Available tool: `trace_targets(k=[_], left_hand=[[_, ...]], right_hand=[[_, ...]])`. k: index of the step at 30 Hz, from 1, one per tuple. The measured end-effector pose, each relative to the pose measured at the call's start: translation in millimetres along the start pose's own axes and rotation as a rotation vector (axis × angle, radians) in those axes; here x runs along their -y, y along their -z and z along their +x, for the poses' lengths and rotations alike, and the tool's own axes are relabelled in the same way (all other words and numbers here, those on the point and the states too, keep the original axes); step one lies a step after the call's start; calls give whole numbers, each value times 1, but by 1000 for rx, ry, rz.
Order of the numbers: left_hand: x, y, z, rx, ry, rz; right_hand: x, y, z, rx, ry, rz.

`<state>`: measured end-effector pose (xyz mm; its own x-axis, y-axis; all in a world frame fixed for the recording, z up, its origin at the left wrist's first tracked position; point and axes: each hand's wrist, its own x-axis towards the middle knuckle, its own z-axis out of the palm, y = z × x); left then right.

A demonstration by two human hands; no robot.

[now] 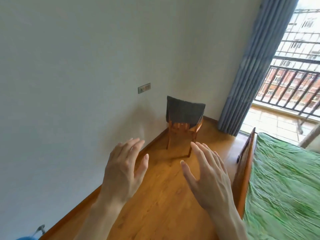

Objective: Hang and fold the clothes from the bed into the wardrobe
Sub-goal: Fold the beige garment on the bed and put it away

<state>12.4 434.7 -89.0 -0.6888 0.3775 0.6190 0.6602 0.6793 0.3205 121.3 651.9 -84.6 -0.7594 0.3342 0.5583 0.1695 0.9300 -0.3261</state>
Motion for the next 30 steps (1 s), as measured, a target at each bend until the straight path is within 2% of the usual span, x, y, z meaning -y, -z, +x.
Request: trace_targets(k=[6,14,22,30], left_hand=[[43,-34,84,-14,-140,-75],[19,-121,163,120,-244,-247],[-29,-222,230,216,-324,-373],[-86,-328,347,248,-421,-311]], right_hand=[[3,-22,64,-69,-127,-84],[-37,-10,86,-123,-325,-206],[-115,-28,125,-198,-456,-259],[-228,-58,228,-238,-506,-226]])
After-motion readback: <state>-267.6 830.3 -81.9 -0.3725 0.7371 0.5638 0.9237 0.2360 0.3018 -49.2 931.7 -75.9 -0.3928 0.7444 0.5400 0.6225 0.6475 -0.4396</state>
